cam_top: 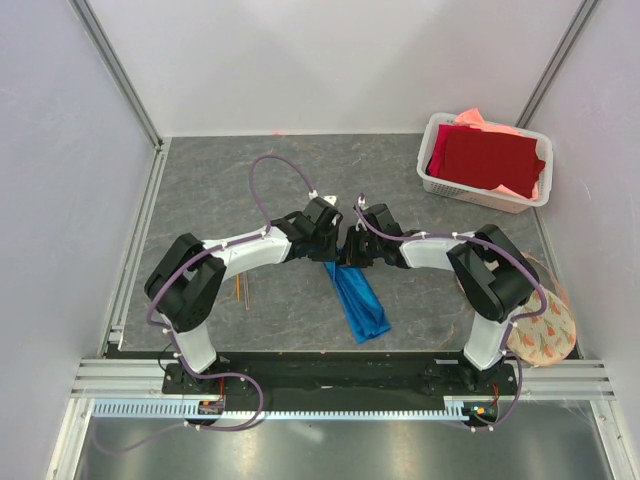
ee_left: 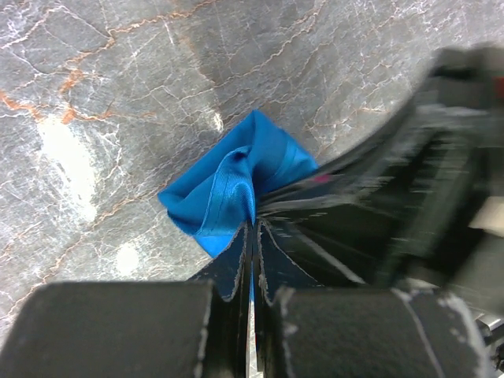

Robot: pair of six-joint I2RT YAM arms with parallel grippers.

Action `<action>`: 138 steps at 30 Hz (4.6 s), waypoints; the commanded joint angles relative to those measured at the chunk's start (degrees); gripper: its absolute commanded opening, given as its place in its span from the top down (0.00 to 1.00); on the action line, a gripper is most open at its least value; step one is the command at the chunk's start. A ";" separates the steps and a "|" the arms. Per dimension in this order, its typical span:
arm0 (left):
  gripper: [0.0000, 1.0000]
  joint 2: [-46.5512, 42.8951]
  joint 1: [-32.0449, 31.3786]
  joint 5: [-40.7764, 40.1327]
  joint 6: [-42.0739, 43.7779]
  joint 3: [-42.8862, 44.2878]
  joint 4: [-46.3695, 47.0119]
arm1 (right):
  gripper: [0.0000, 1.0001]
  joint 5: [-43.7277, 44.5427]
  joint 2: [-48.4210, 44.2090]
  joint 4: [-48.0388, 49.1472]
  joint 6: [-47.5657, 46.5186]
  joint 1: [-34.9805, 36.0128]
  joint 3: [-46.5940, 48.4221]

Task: Fold the napkin into a case and place the utensils inside
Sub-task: Stuff the top corner of the smaller-rectangle-folded napkin at the center of the board.

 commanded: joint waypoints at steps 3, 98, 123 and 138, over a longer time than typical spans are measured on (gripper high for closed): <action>0.98 1.12 0.11 0.15 -3.04 2.33 2.06 | 0.92 -3.69 5.15 8.23 2.83 0.55 -0.02; 0.75 -3.63 1.08 -12.95 -3.66 0.31 -4.44 | 0.92 -3.86 0.75 4.80 0.99 -1.04 2.97; 0.98 -4.77 1.08 -11.73 -3.40 0.22 -2.95 | 0.93 -6.41 8.13 7.78 3.53 0.01 7.54; 0.98 -2.75 2.13 -11.02 -3.75 -1.19 -1.80 | 0.87 -7.82 -0.11 5.60 1.69 -2.44 1.83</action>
